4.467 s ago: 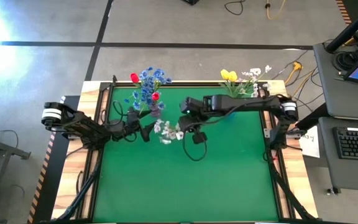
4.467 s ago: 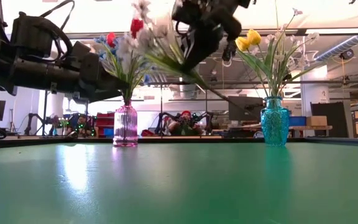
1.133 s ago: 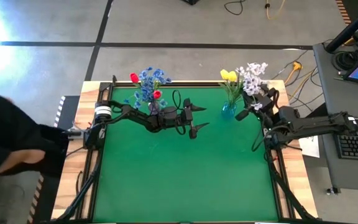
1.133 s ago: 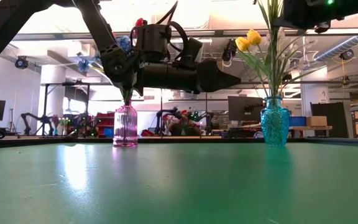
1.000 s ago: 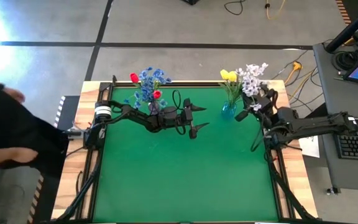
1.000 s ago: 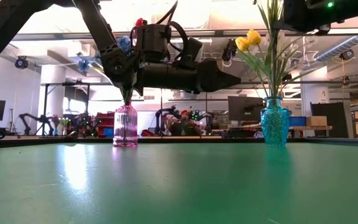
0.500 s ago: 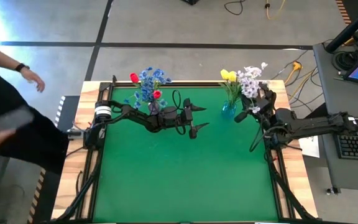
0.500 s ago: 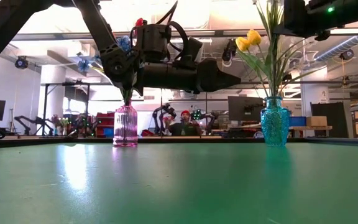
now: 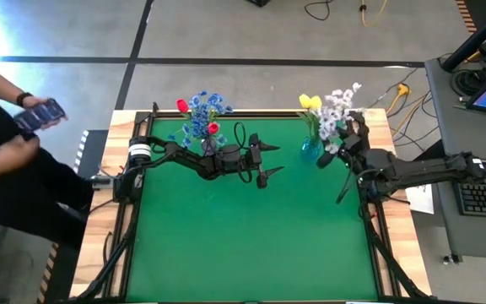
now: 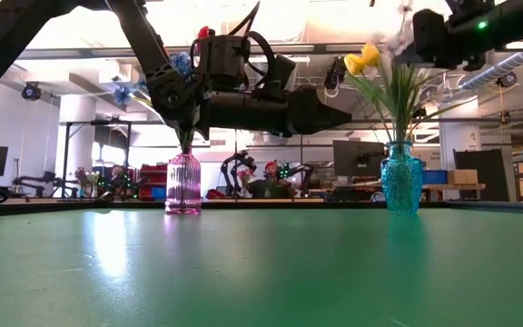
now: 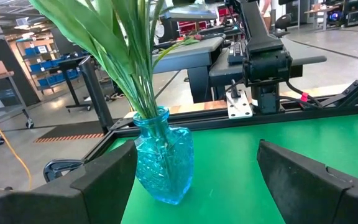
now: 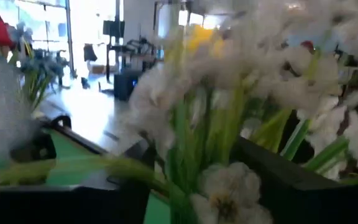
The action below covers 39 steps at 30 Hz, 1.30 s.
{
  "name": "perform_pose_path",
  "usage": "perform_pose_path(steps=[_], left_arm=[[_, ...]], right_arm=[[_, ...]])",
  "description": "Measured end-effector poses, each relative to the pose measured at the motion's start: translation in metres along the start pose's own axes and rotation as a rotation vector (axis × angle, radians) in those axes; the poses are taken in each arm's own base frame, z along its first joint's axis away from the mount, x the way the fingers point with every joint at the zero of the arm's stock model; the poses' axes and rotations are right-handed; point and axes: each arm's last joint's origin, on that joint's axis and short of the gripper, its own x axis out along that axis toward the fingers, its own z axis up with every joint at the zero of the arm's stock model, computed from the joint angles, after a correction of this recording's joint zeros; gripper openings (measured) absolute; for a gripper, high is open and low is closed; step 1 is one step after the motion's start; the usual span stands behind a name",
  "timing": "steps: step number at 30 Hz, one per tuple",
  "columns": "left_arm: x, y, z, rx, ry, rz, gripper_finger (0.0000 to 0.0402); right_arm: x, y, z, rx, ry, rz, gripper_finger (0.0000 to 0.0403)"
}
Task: Sort flowers into vase by color
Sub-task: Put the white flowers into the blue vase
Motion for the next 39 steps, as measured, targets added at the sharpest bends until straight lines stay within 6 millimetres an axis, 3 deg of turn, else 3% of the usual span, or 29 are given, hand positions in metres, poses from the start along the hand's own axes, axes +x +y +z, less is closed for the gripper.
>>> perform_pose_path(steps=[6,12,18,30,39], left_arm=[[0.0,0.0,0.0,0.0,0.001,0.0,0.0316],[0.0,-0.001,0.0,-0.01,0.001,-0.002,0.0316],[-0.001,-0.004,0.007,-0.031,-0.014,-0.009,0.0316],[-0.013,-0.025,0.049,-0.024,-0.034,-0.079,0.0316],[-0.058,-0.039,0.096,0.026,-0.007,-0.159,0.0316]], right_arm=[[0.001,0.002,-0.005,0.001,0.078,0.01,0.0257],[-0.001,-0.002,0.009,0.026,0.155,0.011,0.0309],[-0.005,-0.009,0.02,0.074,0.245,0.049,0.0335],[-0.015,-0.021,0.037,0.195,0.358,0.148,0.0342],[-0.019,-0.025,0.053,0.23,0.365,0.265,0.0343]])
